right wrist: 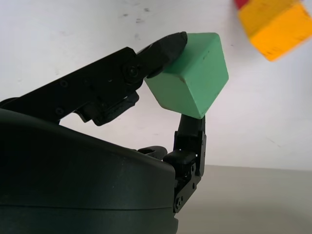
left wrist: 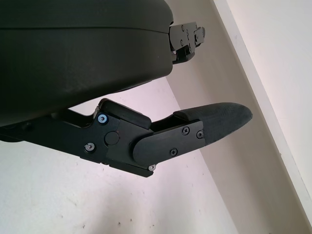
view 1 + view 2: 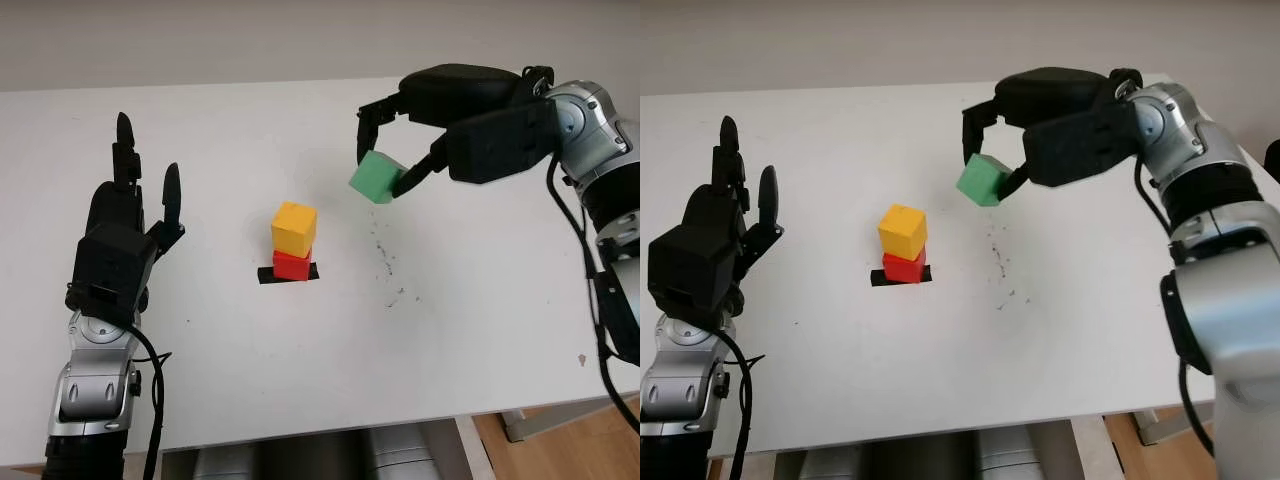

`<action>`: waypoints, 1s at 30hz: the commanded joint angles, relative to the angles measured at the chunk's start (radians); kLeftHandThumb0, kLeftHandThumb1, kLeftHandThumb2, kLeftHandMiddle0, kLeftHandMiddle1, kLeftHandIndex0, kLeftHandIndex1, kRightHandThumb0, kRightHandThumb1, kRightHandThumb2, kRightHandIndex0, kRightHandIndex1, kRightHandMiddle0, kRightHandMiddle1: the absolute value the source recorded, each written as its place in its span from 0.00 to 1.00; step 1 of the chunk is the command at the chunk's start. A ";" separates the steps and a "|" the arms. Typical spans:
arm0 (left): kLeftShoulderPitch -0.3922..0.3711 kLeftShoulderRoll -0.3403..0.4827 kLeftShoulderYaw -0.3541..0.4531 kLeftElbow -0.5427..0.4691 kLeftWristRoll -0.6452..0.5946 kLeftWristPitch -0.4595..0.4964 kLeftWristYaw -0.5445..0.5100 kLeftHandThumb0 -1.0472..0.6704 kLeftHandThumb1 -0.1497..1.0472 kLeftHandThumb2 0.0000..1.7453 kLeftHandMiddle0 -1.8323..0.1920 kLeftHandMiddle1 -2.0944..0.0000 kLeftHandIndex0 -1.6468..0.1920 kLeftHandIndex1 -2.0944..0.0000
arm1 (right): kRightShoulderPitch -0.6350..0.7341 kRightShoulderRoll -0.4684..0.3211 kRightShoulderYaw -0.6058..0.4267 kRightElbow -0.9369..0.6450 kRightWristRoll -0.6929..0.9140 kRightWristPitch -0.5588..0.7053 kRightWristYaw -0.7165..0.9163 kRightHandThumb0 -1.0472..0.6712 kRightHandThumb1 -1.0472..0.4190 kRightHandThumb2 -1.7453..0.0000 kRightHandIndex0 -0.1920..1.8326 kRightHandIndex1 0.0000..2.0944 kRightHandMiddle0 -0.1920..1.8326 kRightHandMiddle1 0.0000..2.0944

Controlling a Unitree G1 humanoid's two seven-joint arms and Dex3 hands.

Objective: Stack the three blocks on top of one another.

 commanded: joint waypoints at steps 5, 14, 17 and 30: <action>0.000 0.005 0.005 -0.011 0.000 -0.008 0.006 0.17 1.00 0.42 0.99 0.97 0.99 0.97 | -0.014 0.067 -0.080 -0.018 0.110 0.134 0.092 0.34 0.11 0.97 0.27 0.02 0.33 0.69; 0.003 0.005 0.005 -0.015 0.001 -0.002 0.010 0.17 1.00 0.41 0.99 0.97 0.99 0.97 | -0.021 0.106 -0.064 -0.067 0.093 0.130 0.088 0.35 0.10 0.97 0.27 0.03 0.31 0.72; 0.002 0.002 0.003 -0.017 0.001 0.002 0.011 0.17 1.00 0.41 0.99 0.97 0.99 0.97 | -0.037 0.115 -0.026 -0.090 0.035 0.088 0.056 0.35 0.10 0.97 0.27 0.02 0.31 0.72; 0.006 -0.010 -0.007 -0.031 0.011 0.020 0.025 0.17 1.00 0.42 0.99 0.97 1.00 0.98 | -0.065 0.175 -0.023 -0.102 0.042 0.084 0.074 0.38 0.10 0.97 0.26 0.02 0.31 0.72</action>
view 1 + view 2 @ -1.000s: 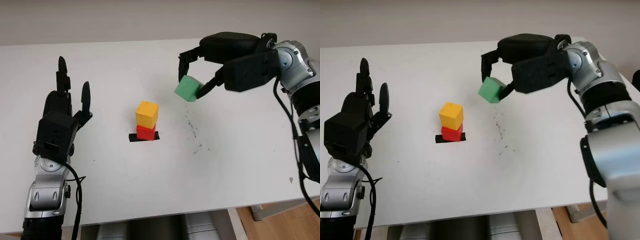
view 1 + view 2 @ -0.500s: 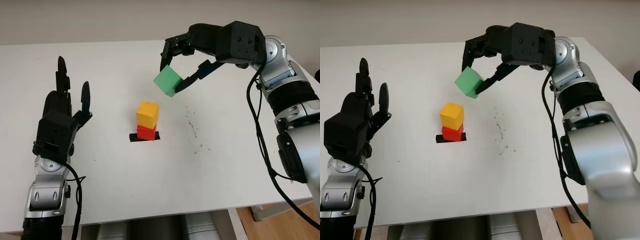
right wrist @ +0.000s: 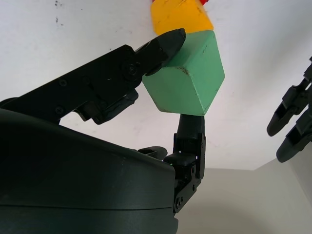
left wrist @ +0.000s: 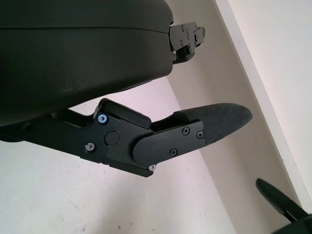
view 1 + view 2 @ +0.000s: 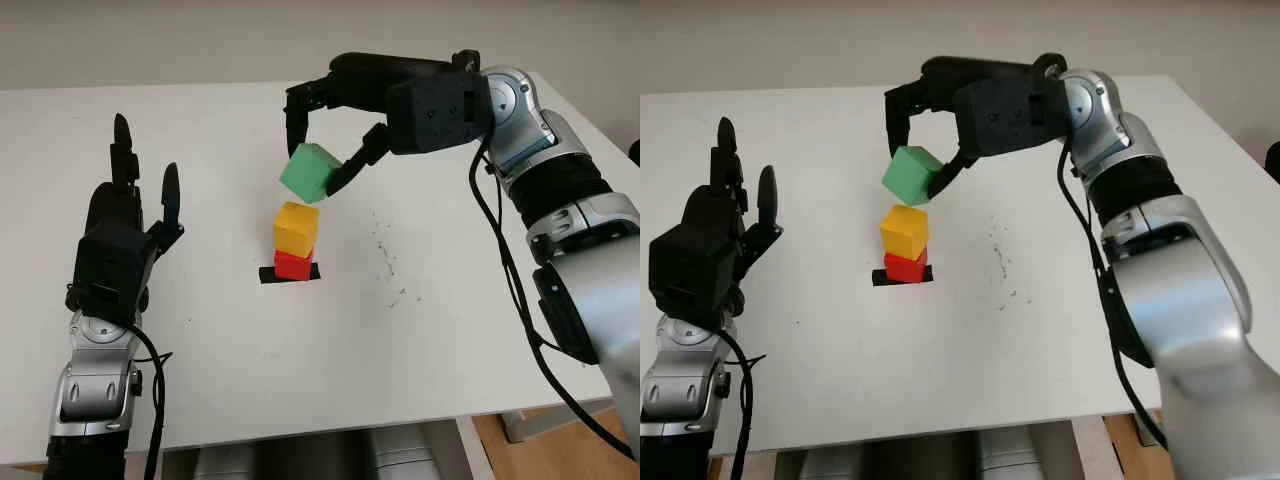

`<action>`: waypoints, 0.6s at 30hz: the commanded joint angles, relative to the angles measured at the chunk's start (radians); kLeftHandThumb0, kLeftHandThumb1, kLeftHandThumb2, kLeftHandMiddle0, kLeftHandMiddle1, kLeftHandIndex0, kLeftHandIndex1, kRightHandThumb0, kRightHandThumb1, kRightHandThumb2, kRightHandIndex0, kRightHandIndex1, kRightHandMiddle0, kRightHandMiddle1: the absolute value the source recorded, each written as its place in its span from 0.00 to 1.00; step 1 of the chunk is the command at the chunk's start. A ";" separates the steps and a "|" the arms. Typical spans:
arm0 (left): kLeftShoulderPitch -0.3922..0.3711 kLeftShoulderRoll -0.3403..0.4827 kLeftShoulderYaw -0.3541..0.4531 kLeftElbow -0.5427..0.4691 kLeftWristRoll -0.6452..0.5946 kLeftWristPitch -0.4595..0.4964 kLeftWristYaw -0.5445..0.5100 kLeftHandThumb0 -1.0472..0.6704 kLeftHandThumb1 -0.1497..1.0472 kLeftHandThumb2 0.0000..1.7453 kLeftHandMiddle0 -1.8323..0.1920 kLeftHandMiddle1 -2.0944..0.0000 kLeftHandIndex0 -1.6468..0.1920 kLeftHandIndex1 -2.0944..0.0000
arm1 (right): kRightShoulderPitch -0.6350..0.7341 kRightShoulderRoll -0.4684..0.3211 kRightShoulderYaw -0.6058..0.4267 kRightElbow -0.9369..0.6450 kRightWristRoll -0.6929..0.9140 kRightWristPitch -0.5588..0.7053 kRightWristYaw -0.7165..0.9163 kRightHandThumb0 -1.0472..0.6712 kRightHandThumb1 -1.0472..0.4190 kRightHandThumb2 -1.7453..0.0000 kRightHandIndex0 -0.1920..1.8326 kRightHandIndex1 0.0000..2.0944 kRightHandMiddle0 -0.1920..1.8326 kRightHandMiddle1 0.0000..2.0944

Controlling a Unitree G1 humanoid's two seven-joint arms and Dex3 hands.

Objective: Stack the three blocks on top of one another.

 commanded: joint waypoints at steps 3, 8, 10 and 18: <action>0.010 -0.002 -0.002 -0.020 0.005 0.002 0.006 0.17 1.00 0.42 0.99 0.97 1.00 0.98 | -0.024 0.007 -0.005 0.001 0.006 -0.002 0.004 0.38 0.10 0.97 0.26 0.02 0.30 0.72; 0.013 -0.002 -0.002 -0.021 0.008 0.003 0.009 0.16 1.00 0.42 0.99 0.97 1.00 0.98 | -0.031 0.011 0.014 0.009 -0.023 -0.021 -0.021 0.39 0.09 0.97 0.25 0.02 0.29 0.72; 0.013 -0.003 -0.002 -0.021 0.010 0.007 0.011 0.16 1.00 0.42 0.99 0.97 1.00 0.98 | -0.041 0.016 0.023 0.014 -0.037 -0.033 -0.032 0.40 0.09 0.97 0.25 0.02 0.29 0.72; 0.016 -0.007 -0.002 -0.028 0.010 0.017 0.012 0.16 1.00 0.42 0.99 0.97 1.00 0.98 | -0.073 0.021 0.084 0.038 -0.127 -0.070 -0.091 0.41 0.08 0.97 0.24 0.02 0.28 0.73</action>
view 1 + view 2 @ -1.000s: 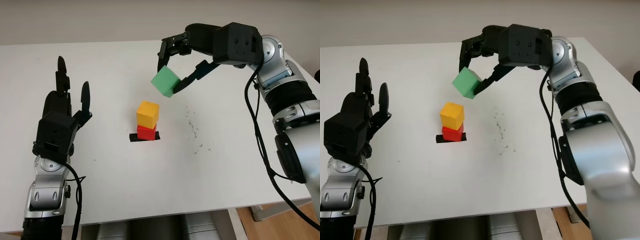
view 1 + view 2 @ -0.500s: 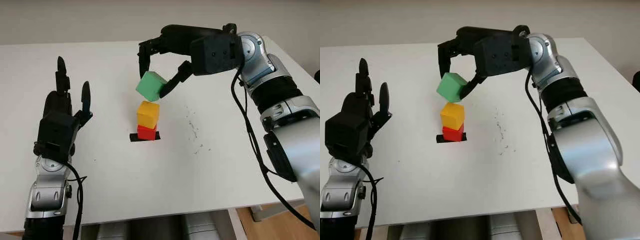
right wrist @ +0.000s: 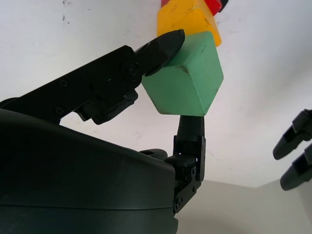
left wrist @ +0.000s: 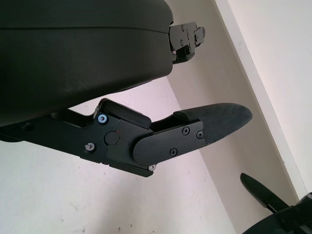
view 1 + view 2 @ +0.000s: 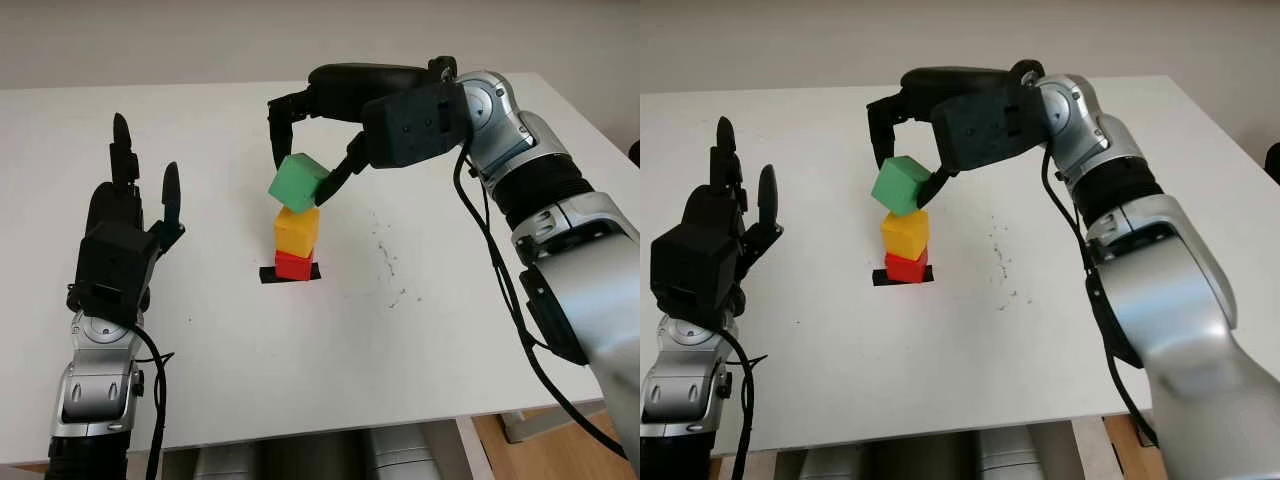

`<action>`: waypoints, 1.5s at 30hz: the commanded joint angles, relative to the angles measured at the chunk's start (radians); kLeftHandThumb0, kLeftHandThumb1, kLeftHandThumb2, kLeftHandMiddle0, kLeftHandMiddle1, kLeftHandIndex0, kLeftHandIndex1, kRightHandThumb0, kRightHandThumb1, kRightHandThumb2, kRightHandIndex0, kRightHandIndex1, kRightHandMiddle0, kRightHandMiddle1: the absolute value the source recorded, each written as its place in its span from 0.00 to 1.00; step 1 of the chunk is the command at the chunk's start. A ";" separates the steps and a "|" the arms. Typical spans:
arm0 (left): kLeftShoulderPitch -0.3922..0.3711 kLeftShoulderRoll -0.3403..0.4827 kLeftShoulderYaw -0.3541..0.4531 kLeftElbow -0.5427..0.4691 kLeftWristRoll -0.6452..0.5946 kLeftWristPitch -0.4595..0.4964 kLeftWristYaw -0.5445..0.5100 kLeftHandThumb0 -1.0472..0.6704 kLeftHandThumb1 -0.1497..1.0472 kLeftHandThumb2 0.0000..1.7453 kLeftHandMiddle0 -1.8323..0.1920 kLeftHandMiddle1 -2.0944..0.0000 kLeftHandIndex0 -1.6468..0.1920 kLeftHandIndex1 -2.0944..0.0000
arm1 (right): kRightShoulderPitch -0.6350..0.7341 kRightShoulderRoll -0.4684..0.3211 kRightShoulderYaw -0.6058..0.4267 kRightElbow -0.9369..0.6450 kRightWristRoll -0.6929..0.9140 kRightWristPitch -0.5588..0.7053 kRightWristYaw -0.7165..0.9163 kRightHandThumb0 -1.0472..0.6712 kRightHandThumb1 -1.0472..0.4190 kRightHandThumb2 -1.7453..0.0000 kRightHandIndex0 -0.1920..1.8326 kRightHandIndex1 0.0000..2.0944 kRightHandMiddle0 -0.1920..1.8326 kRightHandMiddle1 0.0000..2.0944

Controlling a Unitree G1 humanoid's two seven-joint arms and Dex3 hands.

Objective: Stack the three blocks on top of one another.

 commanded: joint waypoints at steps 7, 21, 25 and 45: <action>0.021 -0.011 -0.002 -0.028 -0.002 0.016 0.003 0.16 1.00 0.42 0.99 0.98 1.00 0.97 | -0.074 -0.001 0.058 0.024 -0.089 -0.071 -0.083 0.40 0.08 0.97 0.25 0.02 0.27 0.72; 0.027 -0.029 0.001 -0.040 -0.015 0.023 0.008 0.15 1.00 0.41 1.00 0.98 1.00 0.98 | -0.101 0.019 0.088 0.052 -0.124 -0.094 -0.120 0.41 0.09 0.97 0.25 0.02 0.29 0.70; 0.030 -0.031 0.000 -0.044 -0.016 0.026 0.009 0.16 1.00 0.41 1.00 0.98 1.00 0.98 | -0.102 0.023 0.090 0.062 -0.124 -0.098 -0.117 0.41 0.08 0.97 0.25 0.02 0.29 0.70; 0.040 -0.033 -0.003 -0.054 -0.010 0.043 0.009 0.15 1.00 0.42 1.00 0.97 1.00 0.99 | -0.100 0.025 0.102 0.082 -0.126 -0.119 -0.100 0.39 0.09 0.97 0.25 0.03 0.29 0.73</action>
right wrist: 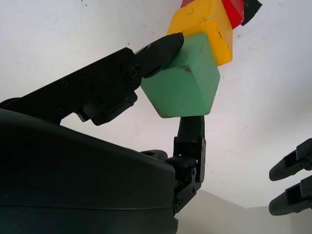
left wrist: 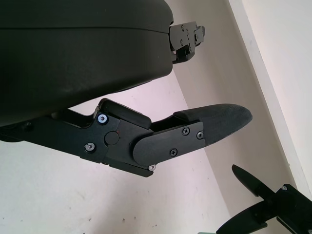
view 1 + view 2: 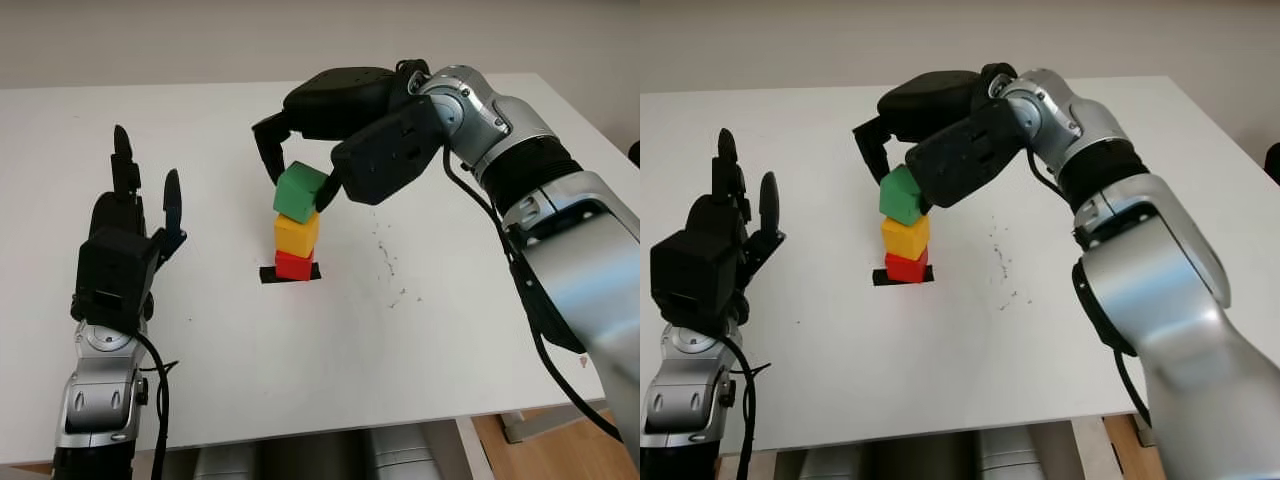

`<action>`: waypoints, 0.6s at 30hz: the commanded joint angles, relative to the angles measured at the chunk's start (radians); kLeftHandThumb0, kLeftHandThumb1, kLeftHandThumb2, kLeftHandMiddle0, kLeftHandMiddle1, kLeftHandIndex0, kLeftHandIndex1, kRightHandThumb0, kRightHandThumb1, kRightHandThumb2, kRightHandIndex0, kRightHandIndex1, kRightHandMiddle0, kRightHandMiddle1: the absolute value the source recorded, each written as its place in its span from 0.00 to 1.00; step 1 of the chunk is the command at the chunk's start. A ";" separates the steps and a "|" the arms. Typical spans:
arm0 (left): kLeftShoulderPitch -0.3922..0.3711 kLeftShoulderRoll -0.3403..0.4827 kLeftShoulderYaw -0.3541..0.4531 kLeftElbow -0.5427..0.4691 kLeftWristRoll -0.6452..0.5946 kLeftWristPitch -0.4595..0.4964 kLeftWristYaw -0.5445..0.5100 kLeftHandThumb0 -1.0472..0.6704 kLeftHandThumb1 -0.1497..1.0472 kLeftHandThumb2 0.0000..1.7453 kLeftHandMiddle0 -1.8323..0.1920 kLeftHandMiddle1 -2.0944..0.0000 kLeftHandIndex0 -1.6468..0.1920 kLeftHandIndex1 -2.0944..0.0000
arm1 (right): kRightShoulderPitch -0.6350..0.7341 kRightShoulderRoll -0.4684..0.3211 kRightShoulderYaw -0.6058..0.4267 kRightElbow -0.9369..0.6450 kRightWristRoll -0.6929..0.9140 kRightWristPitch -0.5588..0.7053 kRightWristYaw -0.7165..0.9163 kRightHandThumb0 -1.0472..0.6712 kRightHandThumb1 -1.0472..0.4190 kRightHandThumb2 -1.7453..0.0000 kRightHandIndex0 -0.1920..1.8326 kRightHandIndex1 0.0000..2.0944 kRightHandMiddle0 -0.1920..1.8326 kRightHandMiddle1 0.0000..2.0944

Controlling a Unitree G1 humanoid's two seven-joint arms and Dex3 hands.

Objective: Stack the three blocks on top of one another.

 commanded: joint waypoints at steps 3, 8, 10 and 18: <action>0.007 -0.002 -0.006 -0.019 0.005 0.000 0.002 0.15 1.00 0.42 1.00 0.98 1.00 0.99 | -0.031 -0.002 0.003 0.002 -0.003 -0.010 -0.001 0.39 0.09 0.97 0.25 0.03 0.29 0.73; 0.013 -0.003 -0.012 -0.027 0.014 0.003 0.006 0.16 1.00 0.42 1.00 0.97 1.00 0.99 | -0.027 0.000 -0.001 0.006 0.006 -0.020 0.009 0.38 0.10 0.97 0.25 0.03 0.29 0.74; 0.016 -0.003 -0.014 -0.032 0.020 0.006 0.007 0.16 1.00 0.42 1.00 0.97 1.00 0.98 | -0.025 0.002 -0.003 0.004 0.010 -0.019 0.017 0.38 0.10 0.97 0.25 0.03 0.30 0.74; 0.020 -0.005 -0.017 -0.037 0.026 0.006 0.009 0.16 1.00 0.42 1.00 0.97 1.00 0.98 | -0.024 0.000 0.011 -0.003 -0.012 -0.021 0.010 0.39 0.09 0.97 0.25 0.03 0.30 0.72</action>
